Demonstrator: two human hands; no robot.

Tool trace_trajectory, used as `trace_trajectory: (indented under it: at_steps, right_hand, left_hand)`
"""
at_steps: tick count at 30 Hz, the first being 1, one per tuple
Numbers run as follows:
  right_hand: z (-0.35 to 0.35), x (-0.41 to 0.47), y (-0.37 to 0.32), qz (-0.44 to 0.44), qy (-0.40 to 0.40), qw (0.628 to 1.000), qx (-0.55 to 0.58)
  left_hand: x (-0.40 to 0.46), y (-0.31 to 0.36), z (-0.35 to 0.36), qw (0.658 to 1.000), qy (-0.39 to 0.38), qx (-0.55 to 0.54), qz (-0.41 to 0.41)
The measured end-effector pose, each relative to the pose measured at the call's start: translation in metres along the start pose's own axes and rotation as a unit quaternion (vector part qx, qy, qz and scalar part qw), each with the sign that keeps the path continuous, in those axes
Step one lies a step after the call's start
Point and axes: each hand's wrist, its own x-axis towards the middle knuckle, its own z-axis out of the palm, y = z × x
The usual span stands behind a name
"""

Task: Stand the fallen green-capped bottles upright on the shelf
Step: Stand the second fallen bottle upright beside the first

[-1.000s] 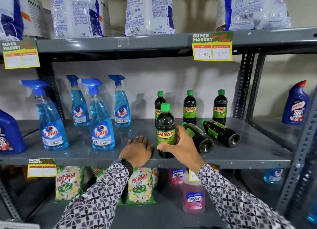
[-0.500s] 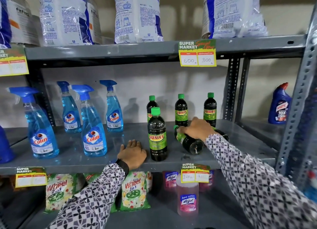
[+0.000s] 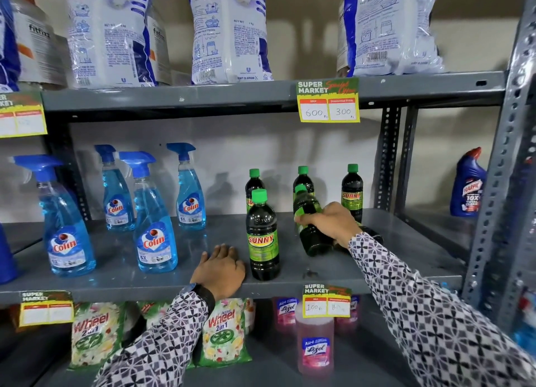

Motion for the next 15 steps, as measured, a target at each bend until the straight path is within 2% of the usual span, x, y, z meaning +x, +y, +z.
trace_trajectory:
  at_steps: [5, 12, 15]
  right_hand:
    - [0.012, -0.020, 0.014, -0.127, 0.104, 0.985, 0.047]
    - [0.028, -0.028, 0.038, -0.140, 0.132, 0.981, 0.037]
    - [0.028, -0.026, 0.039, -0.144, 0.119, 0.982, 0.036]
  left_hand:
    - [-0.002, 0.002, -0.002, 1.000, 0.000, -0.011, -0.001]
    - [-0.001, 0.001, -0.001, 1.000, 0.000, 0.000, 0.002]
    - [0.000, -0.001, 0.000, 1.000, -0.001, 0.002, 0.004]
